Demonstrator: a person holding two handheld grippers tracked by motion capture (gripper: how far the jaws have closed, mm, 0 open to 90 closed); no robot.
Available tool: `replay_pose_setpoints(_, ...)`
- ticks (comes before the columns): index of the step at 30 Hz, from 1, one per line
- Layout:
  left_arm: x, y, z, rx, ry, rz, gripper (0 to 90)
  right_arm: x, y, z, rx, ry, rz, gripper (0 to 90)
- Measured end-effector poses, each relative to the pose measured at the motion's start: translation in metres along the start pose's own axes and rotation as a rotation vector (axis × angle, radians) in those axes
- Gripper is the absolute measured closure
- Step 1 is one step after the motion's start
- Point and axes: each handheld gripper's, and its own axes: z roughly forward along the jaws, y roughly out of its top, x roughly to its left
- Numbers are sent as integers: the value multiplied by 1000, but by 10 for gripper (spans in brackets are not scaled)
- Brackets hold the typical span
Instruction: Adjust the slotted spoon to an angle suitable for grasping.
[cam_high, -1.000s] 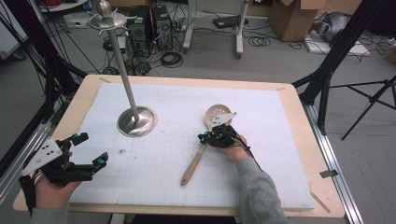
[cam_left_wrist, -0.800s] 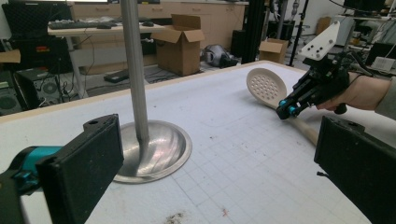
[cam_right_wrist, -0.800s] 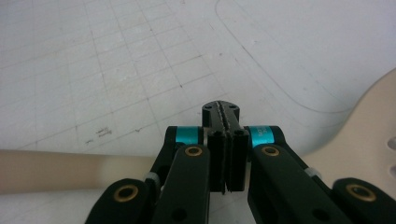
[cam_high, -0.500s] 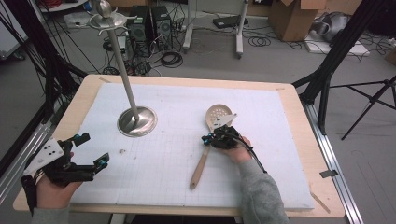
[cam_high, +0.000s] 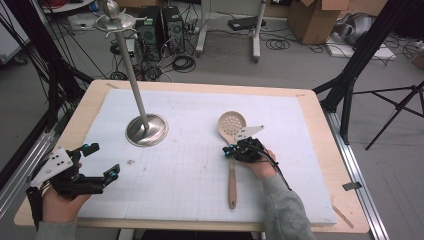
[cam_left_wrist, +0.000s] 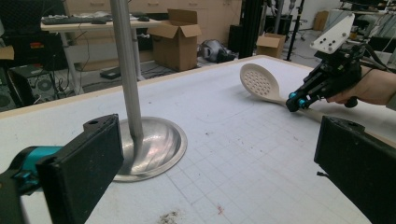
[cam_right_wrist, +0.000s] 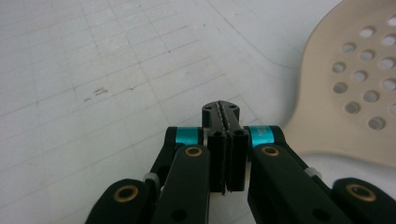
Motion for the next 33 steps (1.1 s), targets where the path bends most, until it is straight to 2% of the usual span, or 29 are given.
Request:
replay_pose_setpoints(4,1,-1,3,4,-2,-2,18,-10,-1,5,-25,-6,36,900)
replay_pose_setpoints(9,1,-1,9,7,-13,-3,18,-12,8,11,28,-57,-15,900)
replay_pose_setpoints(12,1,-2,10,9,-22,-4,18,-13,7,8,40,-78,21,900)
replay_pose_setpoints(14,0,-2,11,13,-26,-3,17,-14,4,4,43,-94,20,900)
replay_pose_setpoints(20,-2,-3,10,16,-22,-2,18,-19,-17,-15,4,-91,92,900)
replay_pose_setpoints(23,-3,-3,11,17,-21,-2,18,-20,-24,-23,-7,-95,105,900)
replay_pose_setpoints(25,-3,-3,12,25,-23,3,18,-20,-26,-26,-11,-77,113,900)
replay_pose_setpoints(27,-4,-3,13,26,-25,5,17,-18,-27,-35,-60,-62,120,900)
replay_pose_setpoints(29,-4,-2,14,23,-30,5,17,-15,-26,-49,-86,-66,108,900)
replay_pose_setpoints(33,-5,0,16,21,-34,13,17,-5,-35,-76,-51,-53,36,900)
